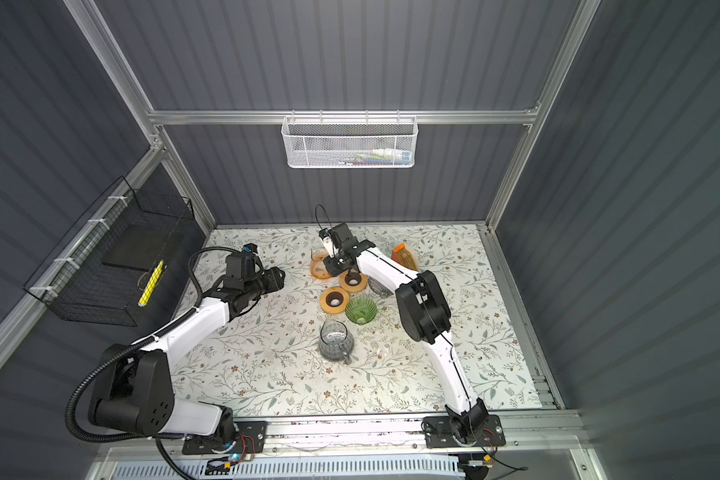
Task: Place the coffee filter in the dripper
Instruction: 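Lower the right gripper and close it on the pink pitcher's handle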
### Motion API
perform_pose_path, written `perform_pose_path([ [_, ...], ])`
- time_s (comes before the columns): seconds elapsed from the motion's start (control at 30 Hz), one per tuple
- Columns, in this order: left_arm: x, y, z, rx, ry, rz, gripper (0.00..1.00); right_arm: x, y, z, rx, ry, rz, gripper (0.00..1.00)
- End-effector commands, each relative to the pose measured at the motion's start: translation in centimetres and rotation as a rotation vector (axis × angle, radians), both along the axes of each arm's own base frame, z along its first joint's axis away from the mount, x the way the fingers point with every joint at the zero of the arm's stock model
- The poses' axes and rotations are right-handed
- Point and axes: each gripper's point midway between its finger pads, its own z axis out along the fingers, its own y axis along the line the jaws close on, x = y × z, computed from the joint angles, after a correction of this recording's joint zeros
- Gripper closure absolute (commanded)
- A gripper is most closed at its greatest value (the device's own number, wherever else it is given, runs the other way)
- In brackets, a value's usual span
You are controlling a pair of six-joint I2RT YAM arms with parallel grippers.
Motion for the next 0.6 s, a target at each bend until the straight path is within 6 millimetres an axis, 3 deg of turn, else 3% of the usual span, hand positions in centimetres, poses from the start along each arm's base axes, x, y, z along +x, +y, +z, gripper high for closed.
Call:
perform_pose_path([
  [0.0,-0.1,-0.2,0.3,0.002,-0.015,-0.007,0.4,-0.3,0.1,-0.9,-0.043,0.009,0.008,0.69],
  [0.57,-0.2,0.0,0.1,0.005,-0.011,-0.004,0.4,-0.5,-0.1,-2.0,-0.073,0.028,0.002,0.69],
])
